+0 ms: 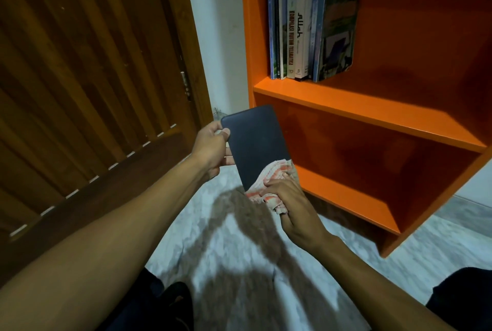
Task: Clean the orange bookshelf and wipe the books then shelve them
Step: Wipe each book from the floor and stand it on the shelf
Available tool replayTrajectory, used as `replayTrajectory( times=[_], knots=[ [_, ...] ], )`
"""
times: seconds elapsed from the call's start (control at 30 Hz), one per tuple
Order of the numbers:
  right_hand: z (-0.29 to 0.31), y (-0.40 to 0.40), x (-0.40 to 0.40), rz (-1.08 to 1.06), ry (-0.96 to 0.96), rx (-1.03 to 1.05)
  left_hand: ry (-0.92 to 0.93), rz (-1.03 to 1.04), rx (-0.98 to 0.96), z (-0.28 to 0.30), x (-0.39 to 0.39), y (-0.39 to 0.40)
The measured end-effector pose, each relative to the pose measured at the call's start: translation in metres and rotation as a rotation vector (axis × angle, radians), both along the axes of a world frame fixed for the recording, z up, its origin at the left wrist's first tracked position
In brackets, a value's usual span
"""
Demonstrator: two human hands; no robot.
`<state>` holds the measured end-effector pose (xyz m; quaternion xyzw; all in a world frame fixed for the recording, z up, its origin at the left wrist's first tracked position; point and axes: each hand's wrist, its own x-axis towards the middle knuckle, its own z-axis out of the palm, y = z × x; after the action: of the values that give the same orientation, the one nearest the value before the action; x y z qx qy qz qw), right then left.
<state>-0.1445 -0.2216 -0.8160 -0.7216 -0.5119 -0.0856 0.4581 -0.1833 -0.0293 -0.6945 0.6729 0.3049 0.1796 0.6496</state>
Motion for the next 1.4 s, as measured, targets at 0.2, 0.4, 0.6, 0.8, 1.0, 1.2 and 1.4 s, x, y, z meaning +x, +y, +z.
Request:
replayTrajectory(
  times=[0.2,0.4,0.6,0.8,1.0,1.2,1.4],
  knots=[
    [-0.008,-0.017,0.014,-0.142,0.203,-0.048,0.012,0.047,-0.023,-0.002,-0.002,0.009],
    [-0.014,-0.014,0.020,-0.430,1.135,0.429,0.028,0.116,-0.227,-0.006,0.001,0.021],
    [-0.007,-0.003,0.013,-0.350,1.271,0.426,0.077,0.197,-0.445,-0.020,0.002,0.028],
    [0.003,0.003,0.002,-0.356,1.106,0.283,0.109,0.225,-0.412,-0.020,0.002,0.014],
    [0.017,0.004,0.009,-0.455,1.012,0.276,0.124,-0.101,-0.295,-0.014,-0.009,-0.029],
    [0.021,-0.006,0.022,-0.479,1.071,0.158,0.141,-0.252,0.008,-0.032,-0.005,-0.040],
    [0.037,-0.023,0.059,-0.531,1.385,0.533,0.133,-0.176,-0.032,-0.030,-0.008,-0.029]
  ],
)
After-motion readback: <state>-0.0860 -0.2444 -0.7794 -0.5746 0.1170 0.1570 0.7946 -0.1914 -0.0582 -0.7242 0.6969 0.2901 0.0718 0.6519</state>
